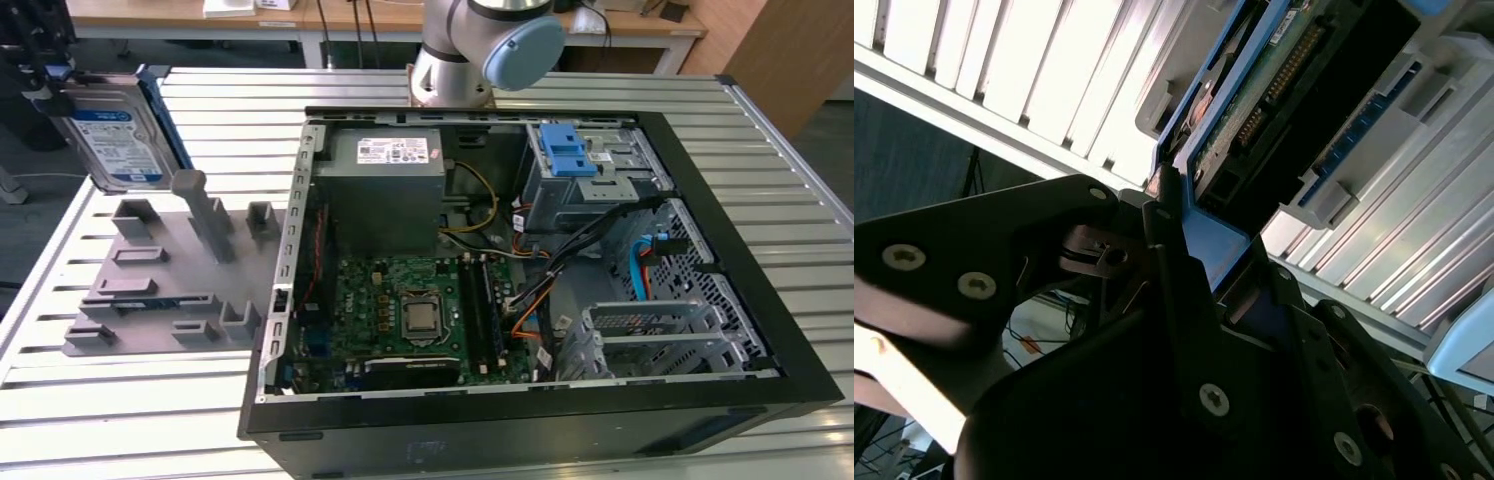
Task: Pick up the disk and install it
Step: 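Pick up the disk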
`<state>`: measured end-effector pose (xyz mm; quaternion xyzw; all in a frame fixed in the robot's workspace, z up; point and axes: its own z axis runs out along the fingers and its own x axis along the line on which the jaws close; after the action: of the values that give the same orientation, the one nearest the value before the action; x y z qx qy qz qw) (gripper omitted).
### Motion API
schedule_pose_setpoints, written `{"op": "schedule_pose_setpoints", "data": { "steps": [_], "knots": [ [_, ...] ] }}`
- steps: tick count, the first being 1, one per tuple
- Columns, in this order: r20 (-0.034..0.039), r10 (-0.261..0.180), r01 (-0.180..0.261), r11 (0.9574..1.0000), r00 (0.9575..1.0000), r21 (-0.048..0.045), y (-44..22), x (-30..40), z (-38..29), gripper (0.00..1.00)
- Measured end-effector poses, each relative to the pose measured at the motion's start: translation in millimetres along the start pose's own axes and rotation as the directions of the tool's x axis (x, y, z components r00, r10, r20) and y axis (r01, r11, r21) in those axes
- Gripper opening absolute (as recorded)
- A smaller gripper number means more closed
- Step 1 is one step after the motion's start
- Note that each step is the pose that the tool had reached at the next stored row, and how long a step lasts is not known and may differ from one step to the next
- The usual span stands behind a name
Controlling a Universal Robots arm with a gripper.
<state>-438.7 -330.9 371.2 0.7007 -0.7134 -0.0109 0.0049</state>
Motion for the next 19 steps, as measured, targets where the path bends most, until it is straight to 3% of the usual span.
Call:
{"op": "schedule_pose_setpoints", "data": {
  "steps": [19],
  "knots": [
    [0.0, 0.0, 0.0, 1.0, 1.0, 0.0, 0.1, -0.1, -5.0, 0.37]
  ]
}}
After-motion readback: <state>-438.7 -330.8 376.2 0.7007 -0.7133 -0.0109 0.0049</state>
